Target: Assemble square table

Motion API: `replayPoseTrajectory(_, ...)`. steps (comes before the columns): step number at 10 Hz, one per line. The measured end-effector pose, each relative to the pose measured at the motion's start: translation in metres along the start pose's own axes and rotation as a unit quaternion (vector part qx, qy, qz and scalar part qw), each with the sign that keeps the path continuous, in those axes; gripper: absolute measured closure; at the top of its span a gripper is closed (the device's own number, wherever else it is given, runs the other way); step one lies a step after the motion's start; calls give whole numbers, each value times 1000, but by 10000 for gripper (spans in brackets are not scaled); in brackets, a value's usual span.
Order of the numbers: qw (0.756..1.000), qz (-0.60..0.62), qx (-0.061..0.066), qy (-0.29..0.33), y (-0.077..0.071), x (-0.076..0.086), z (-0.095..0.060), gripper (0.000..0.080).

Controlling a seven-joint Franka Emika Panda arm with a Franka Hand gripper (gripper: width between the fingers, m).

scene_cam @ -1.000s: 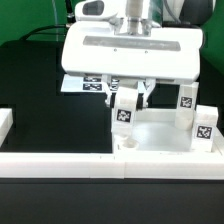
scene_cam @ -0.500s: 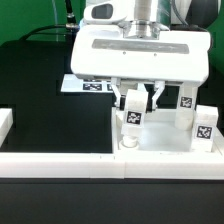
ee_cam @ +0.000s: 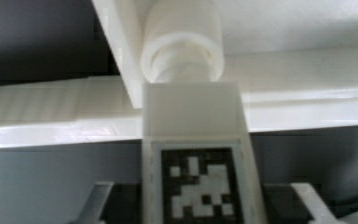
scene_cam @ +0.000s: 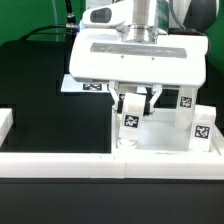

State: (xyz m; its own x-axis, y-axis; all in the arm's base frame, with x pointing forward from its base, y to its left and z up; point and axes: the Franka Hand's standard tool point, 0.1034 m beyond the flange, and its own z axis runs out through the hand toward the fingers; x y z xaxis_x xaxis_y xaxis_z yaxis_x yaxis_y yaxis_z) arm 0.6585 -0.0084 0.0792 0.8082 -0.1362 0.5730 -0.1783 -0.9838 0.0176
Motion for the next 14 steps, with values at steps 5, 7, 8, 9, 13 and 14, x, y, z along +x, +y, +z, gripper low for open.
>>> replayPoseTrajectory(5,1000,0,0,0,0,0,0,158)
replayPoseTrajectory(7,1000,0,0,0,0,0,0,150)
replayPoseTrajectory(8,1000,0,0,0,0,0,0,150)
replayPoseTrajectory(9,1000,0,0,0,0,0,0,150)
replayPoseTrajectory(13,996,16,24,-89,-7,3,-5,150)
replayPoseTrajectory(14,991,26,32,-126,-7,6,-8,150)
